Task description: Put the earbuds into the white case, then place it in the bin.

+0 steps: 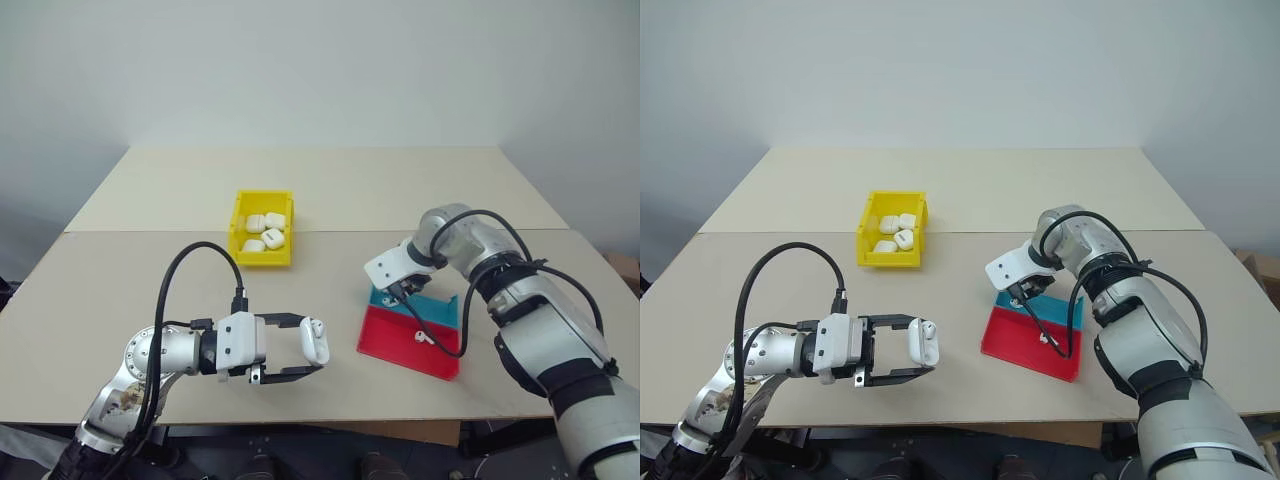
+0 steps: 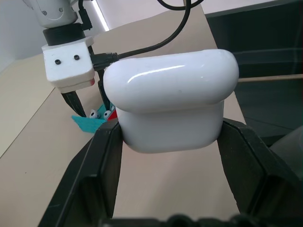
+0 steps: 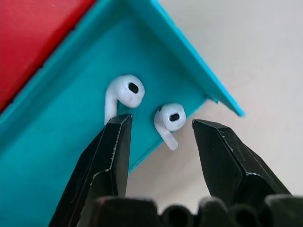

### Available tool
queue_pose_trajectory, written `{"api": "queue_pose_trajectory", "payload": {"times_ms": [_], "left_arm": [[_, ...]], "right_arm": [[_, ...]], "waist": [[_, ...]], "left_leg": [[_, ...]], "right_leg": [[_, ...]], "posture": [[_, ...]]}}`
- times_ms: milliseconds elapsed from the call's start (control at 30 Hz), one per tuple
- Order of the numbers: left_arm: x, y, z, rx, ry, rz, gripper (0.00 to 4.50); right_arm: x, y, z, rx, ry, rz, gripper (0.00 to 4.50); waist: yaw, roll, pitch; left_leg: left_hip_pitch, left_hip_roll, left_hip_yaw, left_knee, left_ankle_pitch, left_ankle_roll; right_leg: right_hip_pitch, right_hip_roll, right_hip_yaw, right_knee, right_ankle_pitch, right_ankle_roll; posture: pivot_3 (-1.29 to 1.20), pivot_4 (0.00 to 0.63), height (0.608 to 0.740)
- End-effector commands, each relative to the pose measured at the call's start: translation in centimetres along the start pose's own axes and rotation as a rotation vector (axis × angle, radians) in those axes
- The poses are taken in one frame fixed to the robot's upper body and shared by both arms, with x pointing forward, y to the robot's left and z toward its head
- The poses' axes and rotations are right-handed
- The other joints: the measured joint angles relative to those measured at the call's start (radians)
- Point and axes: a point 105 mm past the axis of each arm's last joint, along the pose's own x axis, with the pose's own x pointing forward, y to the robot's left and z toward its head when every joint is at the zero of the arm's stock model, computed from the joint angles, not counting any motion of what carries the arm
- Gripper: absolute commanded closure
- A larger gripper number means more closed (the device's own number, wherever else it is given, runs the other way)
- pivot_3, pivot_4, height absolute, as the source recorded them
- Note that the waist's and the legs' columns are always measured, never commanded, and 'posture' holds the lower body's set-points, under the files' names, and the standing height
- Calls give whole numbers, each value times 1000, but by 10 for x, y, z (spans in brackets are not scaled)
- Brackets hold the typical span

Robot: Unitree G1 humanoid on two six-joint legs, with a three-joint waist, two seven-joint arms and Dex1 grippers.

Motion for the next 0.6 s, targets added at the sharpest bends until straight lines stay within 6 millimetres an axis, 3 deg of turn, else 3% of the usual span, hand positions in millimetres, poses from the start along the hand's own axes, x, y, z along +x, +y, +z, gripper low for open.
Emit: {"api": "queue_pose_trajectory", "payload": {"times_ms": [33, 600], "left_arm": [[0, -1, 4, 39, -10, -7, 1757], [-1, -3, 2, 36, -1, 1, 1757]], "right_arm": [[-13, -7, 3, -73, -20, -22, 1924], [-14, -14, 9, -201, 15, 18, 1924]], "waist": [[0, 0, 0], [-2, 0, 0]], "left_leg": [[0, 0, 0, 0, 0, 0], [0, 0, 0, 0, 0, 0]], "right_leg": [[0, 0, 0, 0, 0, 0], [0, 0, 0, 0, 0, 0]], "posture": [[0, 150, 740], [0, 150, 740]]}}
